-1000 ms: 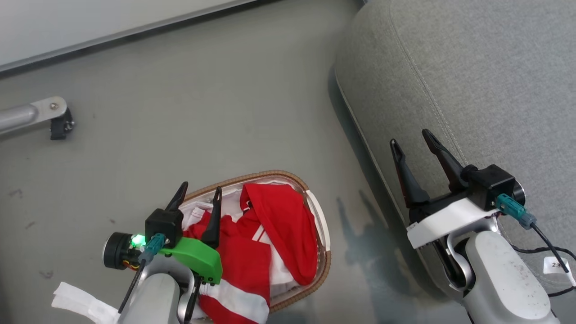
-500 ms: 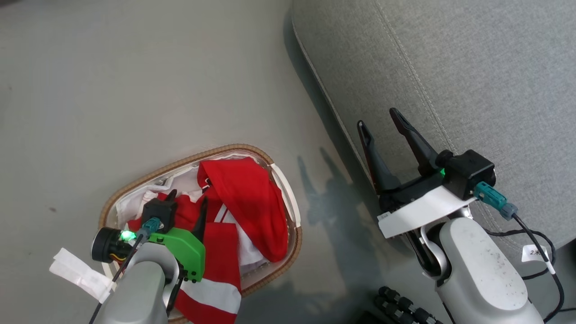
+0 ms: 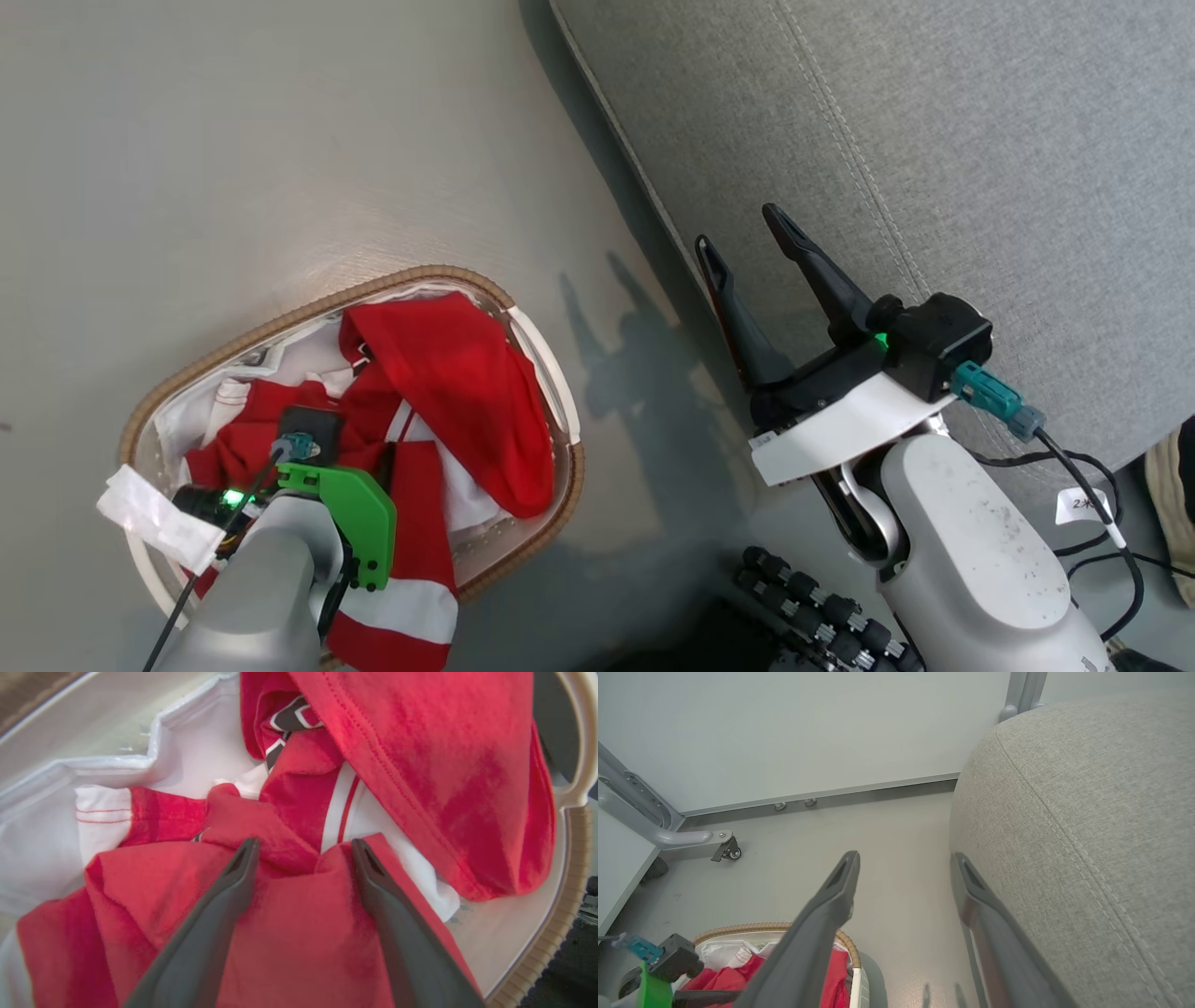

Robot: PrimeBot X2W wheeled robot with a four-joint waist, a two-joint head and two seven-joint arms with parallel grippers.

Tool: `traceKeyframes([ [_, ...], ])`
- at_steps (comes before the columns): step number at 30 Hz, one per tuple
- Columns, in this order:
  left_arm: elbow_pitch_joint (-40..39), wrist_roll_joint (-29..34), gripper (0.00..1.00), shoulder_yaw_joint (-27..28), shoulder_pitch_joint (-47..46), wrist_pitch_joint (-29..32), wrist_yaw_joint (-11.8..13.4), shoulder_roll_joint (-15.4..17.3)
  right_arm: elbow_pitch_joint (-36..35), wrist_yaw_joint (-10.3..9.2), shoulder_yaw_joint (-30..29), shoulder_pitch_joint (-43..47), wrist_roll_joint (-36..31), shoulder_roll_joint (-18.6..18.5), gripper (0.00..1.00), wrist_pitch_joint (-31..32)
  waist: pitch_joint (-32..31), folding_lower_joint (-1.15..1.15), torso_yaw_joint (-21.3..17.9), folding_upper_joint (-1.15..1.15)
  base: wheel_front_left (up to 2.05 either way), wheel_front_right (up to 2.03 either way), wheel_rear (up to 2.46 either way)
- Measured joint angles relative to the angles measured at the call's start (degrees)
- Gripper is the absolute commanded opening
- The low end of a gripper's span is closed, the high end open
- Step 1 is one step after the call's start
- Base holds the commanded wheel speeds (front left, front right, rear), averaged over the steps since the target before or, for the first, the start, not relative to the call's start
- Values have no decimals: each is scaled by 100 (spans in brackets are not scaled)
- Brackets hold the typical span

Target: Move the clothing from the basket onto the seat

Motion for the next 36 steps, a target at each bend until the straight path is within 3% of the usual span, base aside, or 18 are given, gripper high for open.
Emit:
traceKeyframes([
  [9, -11, -643, 100, -705, -30, 603, 0, 151, 33, 0, 112, -8, 94, 5, 100, 0, 111, 0, -79, 0, 0, 0, 0],
  [10, -29, -721, 92, -768, -23, 647, 0, 164, 42, 0, 122, -8, 111, 7, 100, 0, 97, 0, -80, 0, 0, 0, 0],
  [11, -57, -795, 25, -837, -3, 694, 0, 172, 55, 0, 134, -9, 116, 8, 100, 0, 75, 0, -81, 0, 0, 0, 0],
  [12, -97, -859, 0, -925, 9, 742, -1, 176, 68, 0, 140, -9, 120, 10, 100, 0, 48, 0, -81, 0, 0, 0, 0],
  [18, -249, -1361, 0, -1228, 148, 868, 0, 186, 153, 0, 114, 7, 175, 12, 100, 0, -179, 0, -60, 0, 0, 0, 0],
  [36, -636, -2470, 0, -1742, 715, -439, 0, -93, 517, 0, -182, 598, 52, -148, 100, 0, -1591, 0, 363, 0, 0, 0, 0],
])
